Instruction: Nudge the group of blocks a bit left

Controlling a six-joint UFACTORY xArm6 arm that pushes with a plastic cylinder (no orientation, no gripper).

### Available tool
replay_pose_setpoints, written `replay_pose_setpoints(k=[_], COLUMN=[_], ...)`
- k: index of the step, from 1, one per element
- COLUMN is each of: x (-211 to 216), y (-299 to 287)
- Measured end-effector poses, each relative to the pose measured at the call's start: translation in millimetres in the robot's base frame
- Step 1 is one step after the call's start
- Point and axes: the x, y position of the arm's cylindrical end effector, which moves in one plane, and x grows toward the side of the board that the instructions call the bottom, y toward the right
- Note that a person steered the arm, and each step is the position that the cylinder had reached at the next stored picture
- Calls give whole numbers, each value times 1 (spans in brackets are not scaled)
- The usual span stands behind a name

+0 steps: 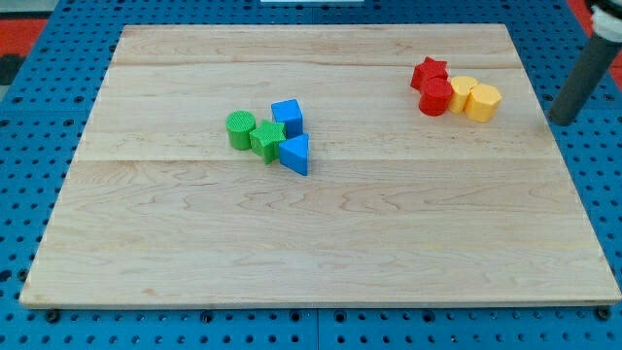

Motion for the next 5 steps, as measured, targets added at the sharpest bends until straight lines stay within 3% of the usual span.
replay_pose_setpoints(k=[2, 4, 5], x=[-53, -13, -12], y=[-55, -40, -52])
